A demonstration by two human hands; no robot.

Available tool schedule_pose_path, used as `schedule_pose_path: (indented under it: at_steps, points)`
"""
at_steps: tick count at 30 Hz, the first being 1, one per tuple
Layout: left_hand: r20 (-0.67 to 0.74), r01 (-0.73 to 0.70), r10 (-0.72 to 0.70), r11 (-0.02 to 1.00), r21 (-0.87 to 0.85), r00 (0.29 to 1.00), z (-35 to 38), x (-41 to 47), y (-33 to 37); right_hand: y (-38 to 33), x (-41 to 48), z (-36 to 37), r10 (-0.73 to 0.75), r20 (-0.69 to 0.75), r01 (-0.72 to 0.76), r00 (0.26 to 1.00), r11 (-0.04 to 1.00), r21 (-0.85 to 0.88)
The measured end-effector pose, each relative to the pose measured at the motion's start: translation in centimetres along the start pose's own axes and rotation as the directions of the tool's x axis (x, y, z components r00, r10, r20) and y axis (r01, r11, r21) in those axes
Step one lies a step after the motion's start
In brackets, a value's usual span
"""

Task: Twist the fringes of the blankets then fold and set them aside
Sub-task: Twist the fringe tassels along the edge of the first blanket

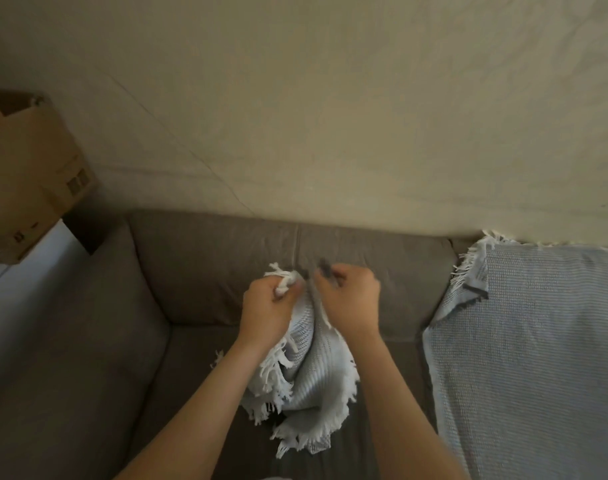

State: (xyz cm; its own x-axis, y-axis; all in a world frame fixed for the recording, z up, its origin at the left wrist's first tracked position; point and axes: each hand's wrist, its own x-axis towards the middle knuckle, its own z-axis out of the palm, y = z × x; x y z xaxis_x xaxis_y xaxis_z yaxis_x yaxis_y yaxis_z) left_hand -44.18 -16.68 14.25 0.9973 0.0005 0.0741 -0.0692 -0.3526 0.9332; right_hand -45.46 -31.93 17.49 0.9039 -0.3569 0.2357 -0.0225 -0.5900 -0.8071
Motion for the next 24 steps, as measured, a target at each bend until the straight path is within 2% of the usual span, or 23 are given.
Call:
schedule_pose_path:
  at_steps: [2,4,7,11,14,17,21,24]
  points:
    - [0.04,-0.073,0.069,0.989,0.128,0.997,0.5,-0.3,0.3,-0.1,-0.2,0.9,-0.087,0.113,0.095,0.99,0.993,-0.071]
    - [0.058,-0.135,0.125,0.964,0.231,0.99,0.6,-0.3,0.2,0.1,-0.1,1.1,-0.101,0.176,0.114,0.979,0.991,-0.066]
    - [0.058,-0.161,0.151,0.95,0.269,0.987,0.5,-0.5,0.4,0.3,0.0,0.9,-0.105,0.211,0.118,0.972,0.992,-0.051]
    - [0.033,-0.157,0.153,0.959,0.238,0.988,1.0,-0.9,1.0,-0.4,-0.1,0.8,-0.028,0.137,0.052,0.99,0.983,-0.174]
    - [0.055,-0.185,0.178,0.963,0.197,0.983,1.4,-1.3,1.3,-0.7,-0.1,0.7,0.005,0.158,0.03,0.987,0.976,-0.215]
    - [0.18,-0.165,0.144,0.98,0.109,0.973,1.6,-1.7,1.2,-1.0,0.2,0.1,-0.019,0.262,0.052,0.965,0.992,-0.119]
    - [0.31,-0.11,0.125,0.992,-0.065,0.942,0.5,-1.2,1.2,-1.1,0.4,-1.6,-0.002,0.394,-0.016,0.919,0.999,0.043]
    - [0.34,-0.091,0.133,0.986,-0.137,0.931,0.0,-1.2,1.7,-0.4,0.4,-1.5,-0.004,0.368,-0.032,0.93,0.995,0.093]
